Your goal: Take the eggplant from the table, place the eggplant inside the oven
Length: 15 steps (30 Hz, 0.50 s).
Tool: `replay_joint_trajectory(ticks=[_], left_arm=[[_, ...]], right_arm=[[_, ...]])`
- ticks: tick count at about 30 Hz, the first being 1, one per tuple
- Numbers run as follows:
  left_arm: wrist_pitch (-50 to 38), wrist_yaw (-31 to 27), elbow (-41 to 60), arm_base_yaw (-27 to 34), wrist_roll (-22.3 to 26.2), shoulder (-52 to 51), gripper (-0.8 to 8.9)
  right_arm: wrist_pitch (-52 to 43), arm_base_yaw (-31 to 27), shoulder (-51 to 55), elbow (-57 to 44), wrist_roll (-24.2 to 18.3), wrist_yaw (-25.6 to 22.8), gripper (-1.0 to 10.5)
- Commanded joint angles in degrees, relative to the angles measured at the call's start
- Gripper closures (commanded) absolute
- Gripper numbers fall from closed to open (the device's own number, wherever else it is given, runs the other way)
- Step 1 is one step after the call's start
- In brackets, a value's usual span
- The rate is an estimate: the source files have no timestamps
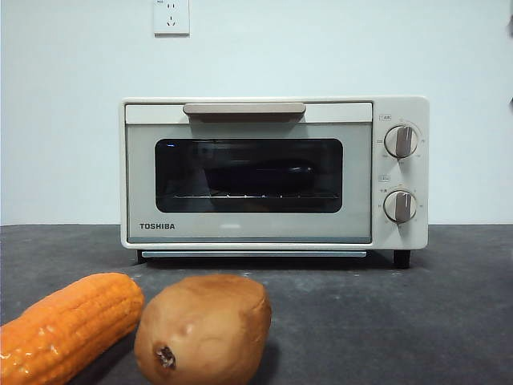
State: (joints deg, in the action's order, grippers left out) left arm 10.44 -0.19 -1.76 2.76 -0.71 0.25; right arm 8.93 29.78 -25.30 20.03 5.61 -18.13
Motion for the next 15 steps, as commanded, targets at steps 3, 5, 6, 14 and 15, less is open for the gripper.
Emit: replay_joint_trajectory(ticks=[3,5,6,14,15], left_arm=[[0.3,-0.1,1.4,0.1,0.7,-0.1,8.10],[0.3,-0.1,1.4,0.1,0.7,-0.1,8.10],[0.3,-0.1,1.4,0.1,0.7,-0.1,8.10],[0.3,-0.1,1.4,0.1,0.7,-0.1,8.10],[0.3,-0.1,1.4,0.1,0.7,-0.1,8.10]], right_arm=[[-1.7,-4.6,8.9,-0.5,-5.1,-1.4,9.4],[-3.1,-8.1,12.0,-1.9,-5.2,-1.4,9.4],[-3.3,-10.2,13.6,-2.8,-5.0,-1.2,9.4],[-3.3,-23.4,21.0,-10.7,-4.6,11.3,9.4],[-3.3,-24.5,21.7,-11.7,-4.6,13.4,9.4]])
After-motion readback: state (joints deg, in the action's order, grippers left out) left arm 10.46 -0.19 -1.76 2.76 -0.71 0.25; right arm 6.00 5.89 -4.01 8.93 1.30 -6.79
